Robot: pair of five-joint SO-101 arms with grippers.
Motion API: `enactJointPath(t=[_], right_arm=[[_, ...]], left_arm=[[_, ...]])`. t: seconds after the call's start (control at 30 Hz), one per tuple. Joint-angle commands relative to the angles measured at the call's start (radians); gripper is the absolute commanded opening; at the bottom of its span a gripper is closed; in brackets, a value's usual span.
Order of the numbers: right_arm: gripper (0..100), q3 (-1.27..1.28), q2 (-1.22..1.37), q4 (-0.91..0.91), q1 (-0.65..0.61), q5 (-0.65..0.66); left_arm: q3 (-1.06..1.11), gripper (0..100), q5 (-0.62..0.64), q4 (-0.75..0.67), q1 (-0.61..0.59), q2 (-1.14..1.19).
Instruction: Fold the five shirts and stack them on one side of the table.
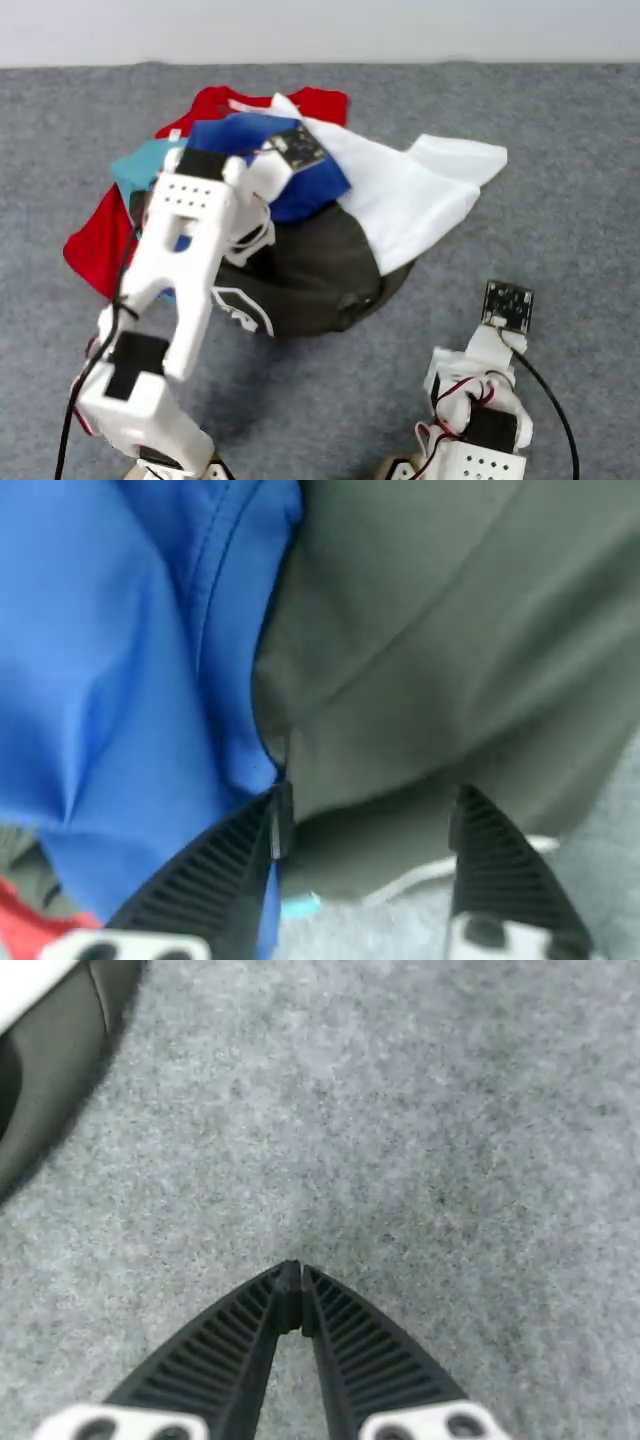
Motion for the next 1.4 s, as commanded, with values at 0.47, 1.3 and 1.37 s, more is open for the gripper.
enactJointPath(t=[0.47, 1.3, 1.37], right_arm=[[1.1, 0.012, -0.012, 0.004, 0.015, -0.008], [1.1, 0.012, -0.012, 0.004, 0.015, -0.008], [1.1, 0.012, -0.012, 0.004, 0.015, -0.008]], left_arm=[[-0.119, 1, -0.017, -0.078, 0.009, 0.367], [-0.591, 0, 0.144, 0.227, -0.219, -0.379], [-0.591, 0, 0.143, 0.209, -0.319, -0.414]])
